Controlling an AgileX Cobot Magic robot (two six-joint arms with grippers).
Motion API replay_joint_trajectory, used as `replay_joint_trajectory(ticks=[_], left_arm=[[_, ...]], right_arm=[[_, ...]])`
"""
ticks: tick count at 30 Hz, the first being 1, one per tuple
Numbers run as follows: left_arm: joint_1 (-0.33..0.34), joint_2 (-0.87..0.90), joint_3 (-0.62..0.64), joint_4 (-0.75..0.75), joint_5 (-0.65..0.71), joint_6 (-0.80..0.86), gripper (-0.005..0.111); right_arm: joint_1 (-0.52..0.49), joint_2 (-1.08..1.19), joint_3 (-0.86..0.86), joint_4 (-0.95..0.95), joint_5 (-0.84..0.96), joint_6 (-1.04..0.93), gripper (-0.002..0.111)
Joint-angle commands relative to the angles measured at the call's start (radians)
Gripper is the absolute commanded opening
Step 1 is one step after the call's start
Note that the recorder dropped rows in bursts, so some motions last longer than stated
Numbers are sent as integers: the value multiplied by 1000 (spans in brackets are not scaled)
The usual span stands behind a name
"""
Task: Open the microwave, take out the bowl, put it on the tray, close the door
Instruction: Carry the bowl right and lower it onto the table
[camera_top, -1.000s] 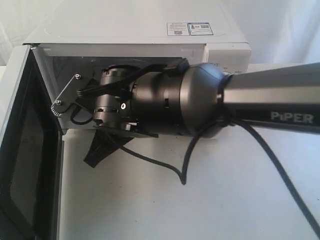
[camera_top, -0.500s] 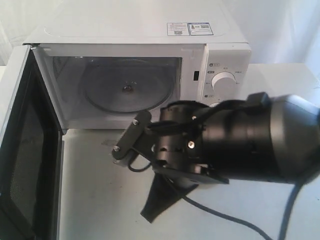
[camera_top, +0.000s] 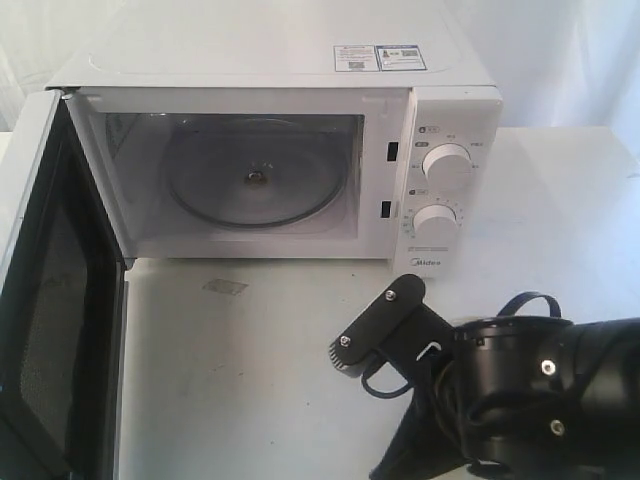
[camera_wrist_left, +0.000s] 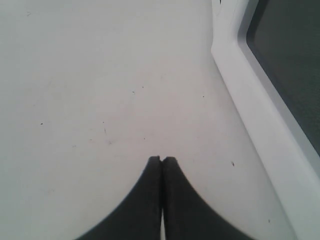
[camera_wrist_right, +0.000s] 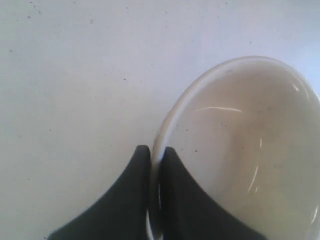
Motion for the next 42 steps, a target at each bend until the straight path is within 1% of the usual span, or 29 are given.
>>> replay_joint_trajectory(ticks=[1, 5, 7, 15, 21, 25, 29, 33, 36, 38, 42], left_arm=[[1, -4, 3, -6, 1, -5, 0], [1, -4, 3, -6, 1, -5, 0], [1, -4, 3, -6, 1, -5, 0], [1, -4, 3, -6, 1, -5, 0], [1, -4, 3, -6, 1, -5, 0], [1, -4, 3, -6, 1, -5, 0], [1, -4, 3, -6, 1, -5, 0], [1, -4, 3, -6, 1, -5, 0], [1, -4, 3, -6, 1, -5, 0], [1, -4, 3, -6, 1, -5, 0], [1, -4, 3, -6, 1, -5, 0]], right_arm=[[2, -28, 24, -39, -117, 33, 0], [2, -28, 24, 18, -223, 33, 0], [2, -28, 24, 34, -237, 31, 0], [2, -28, 24, 36, -224, 29, 0], [2, -28, 24, 39, -275, -18, 0], [2, -28, 24, 39, -227, -33, 0], [10, -28, 20, 60, -255, -132, 0], [48, -27, -17, 95, -263, -242, 0], [84, -6, -70, 99, -262, -291, 0], [100, 28, -115, 143, -262, -333, 0], [132, 111, -192, 228, -253, -507, 0]])
